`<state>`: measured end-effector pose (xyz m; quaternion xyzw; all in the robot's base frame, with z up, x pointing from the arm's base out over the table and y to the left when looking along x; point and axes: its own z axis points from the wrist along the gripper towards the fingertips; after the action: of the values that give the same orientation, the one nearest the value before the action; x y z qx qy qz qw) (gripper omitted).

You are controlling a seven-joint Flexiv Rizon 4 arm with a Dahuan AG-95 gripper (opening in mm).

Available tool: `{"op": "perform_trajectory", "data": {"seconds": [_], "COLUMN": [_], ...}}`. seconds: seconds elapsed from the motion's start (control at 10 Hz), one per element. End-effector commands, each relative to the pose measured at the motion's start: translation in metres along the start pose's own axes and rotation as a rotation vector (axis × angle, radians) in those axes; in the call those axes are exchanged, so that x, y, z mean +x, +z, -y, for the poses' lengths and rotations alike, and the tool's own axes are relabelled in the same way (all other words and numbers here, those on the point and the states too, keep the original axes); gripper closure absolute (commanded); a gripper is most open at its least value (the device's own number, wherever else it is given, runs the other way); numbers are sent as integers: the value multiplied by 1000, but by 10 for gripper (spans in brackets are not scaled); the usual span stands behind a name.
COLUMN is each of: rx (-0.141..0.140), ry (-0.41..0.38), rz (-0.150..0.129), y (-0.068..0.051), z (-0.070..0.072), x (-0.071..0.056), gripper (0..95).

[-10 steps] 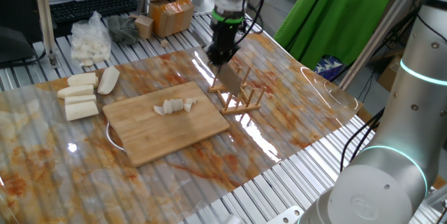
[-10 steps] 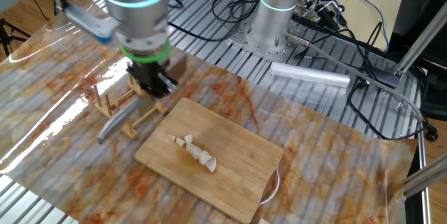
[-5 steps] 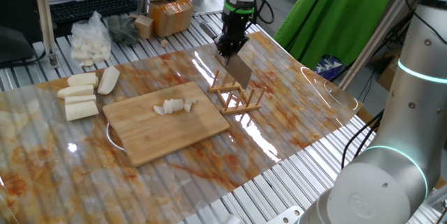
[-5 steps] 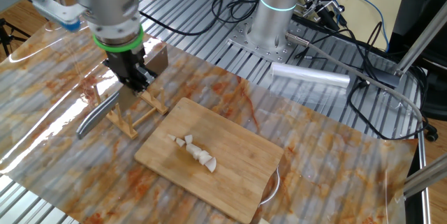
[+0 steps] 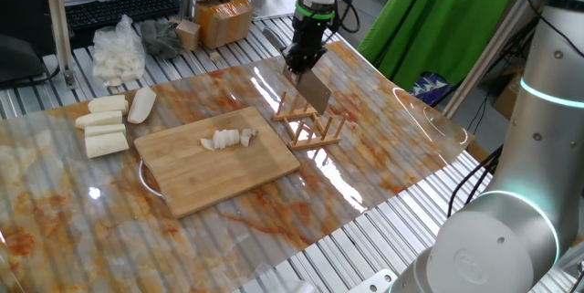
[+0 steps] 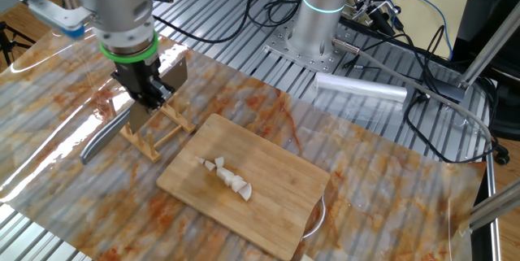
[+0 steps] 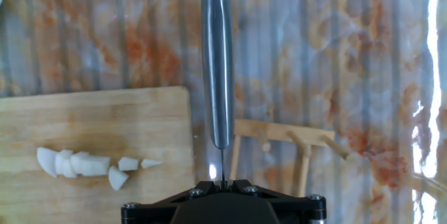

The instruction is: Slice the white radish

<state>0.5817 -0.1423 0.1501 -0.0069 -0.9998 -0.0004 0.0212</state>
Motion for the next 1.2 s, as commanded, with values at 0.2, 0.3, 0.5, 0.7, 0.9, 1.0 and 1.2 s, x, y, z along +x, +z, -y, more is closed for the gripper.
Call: {"op": "perform_trajectory", "data": {"seconds": [0.2,0.3,0.5,0.7,0.9,1.0,1.2], "rx": [30,36,41,38,31,32,31], "ry": [6,6,21,24,29,29,33], "rz": [9,8,7,6,-8,-7,-6], "y": [2,3,8,16,18,19,19], "z": [3,6,10,14,14,14,13], "x": [-3,-4,-7,-11,-12,-12,-12], "gripper": [950,950,950,950,950,950,950]}}
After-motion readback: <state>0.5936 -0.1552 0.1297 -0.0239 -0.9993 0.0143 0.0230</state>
